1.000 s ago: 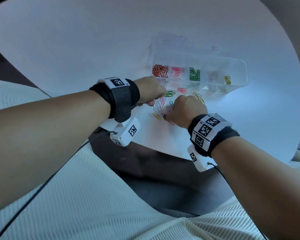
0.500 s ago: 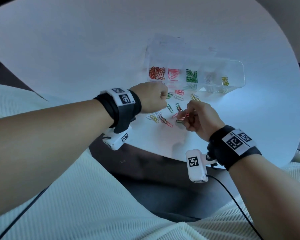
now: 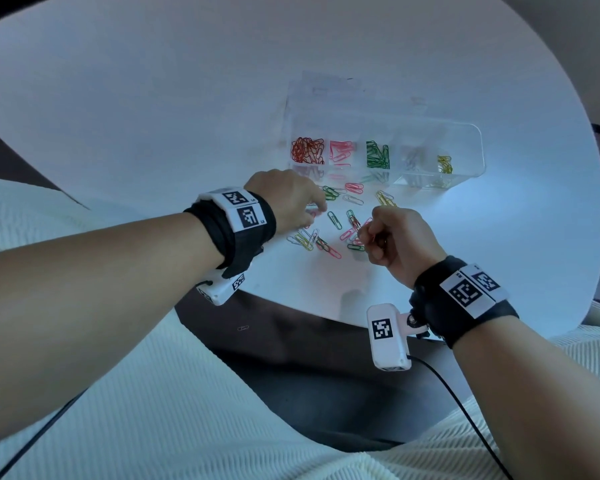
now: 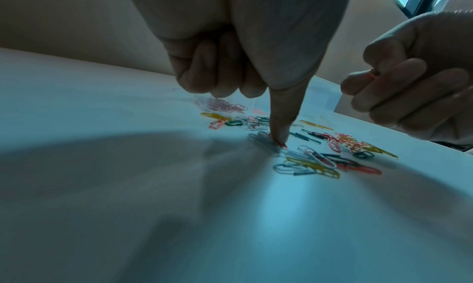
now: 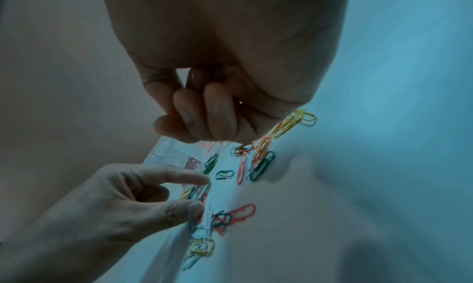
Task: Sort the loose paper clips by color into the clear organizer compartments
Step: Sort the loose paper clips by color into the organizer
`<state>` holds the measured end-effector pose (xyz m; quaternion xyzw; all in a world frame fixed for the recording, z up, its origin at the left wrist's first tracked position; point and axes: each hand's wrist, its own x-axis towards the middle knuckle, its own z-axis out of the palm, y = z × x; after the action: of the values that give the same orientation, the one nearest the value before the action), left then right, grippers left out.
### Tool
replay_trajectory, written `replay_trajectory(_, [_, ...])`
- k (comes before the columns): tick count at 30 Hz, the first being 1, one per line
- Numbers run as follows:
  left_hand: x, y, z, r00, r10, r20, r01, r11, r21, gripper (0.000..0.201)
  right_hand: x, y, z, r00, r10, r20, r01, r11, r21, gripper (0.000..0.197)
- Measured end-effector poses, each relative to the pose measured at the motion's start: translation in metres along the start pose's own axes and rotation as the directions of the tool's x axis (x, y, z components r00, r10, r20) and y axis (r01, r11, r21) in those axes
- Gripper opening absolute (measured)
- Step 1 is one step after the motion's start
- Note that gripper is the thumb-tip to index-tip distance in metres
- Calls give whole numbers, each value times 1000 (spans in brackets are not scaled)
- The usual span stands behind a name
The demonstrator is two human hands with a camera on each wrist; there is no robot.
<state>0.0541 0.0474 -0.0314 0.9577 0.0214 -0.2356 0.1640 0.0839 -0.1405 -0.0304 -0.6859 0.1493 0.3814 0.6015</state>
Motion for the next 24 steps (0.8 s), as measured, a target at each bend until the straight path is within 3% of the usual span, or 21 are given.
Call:
replay_trajectory(7, [4, -2, 2, 998, -64, -1, 64, 998, 23, 15, 1, 1, 0, 1000, -14, 22, 14, 1000, 18, 11])
replay_trajectory(13, [5, -1, -5, 1000, -20, 12, 19, 995, 95, 17, 2, 1, -4, 999, -30, 20, 29, 998, 62, 19])
replay_trajectory(18, [6, 0, -5, 998, -61, 30, 57, 991, 117, 12, 3, 1, -5, 999, -40, 27, 37, 995, 94, 23])
replay_trajectory(24, [4, 2, 1, 989, -97, 112, 87, 992, 93, 17, 2, 0, -3, 998, -43, 38, 39, 994, 100, 18])
